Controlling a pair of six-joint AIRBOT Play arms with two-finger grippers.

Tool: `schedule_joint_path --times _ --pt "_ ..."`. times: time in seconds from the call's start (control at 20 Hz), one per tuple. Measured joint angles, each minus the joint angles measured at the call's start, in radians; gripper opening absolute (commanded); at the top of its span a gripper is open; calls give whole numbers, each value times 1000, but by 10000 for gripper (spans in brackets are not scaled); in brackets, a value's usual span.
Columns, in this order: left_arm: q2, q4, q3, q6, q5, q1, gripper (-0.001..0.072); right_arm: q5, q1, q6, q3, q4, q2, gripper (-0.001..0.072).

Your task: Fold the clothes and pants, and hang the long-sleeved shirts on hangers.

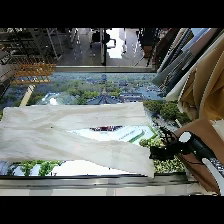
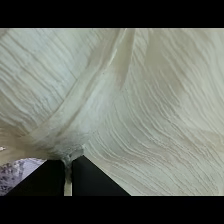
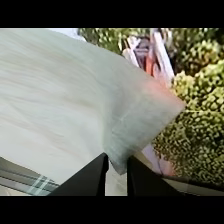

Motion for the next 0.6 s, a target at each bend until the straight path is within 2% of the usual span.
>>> schedule_joint_path --times 0.15,0.2,0.25,0.4,0.6 --pt "0 0 0 0 0 0 10 12 0 -1 0 -43 0 146" --pt "0 0 0 0 0 0 10 12 0 -1 0 -61 0 43" --pt "0 0 0 0 0 0 11 11 0 -8 -1 -74 0 13" --pt "0 0 0 0 0 0 10 36 0 -32 3 -58 1 13" --pt "0 0 0 0 0 0 10 195 0 -73 45 75 77 12"
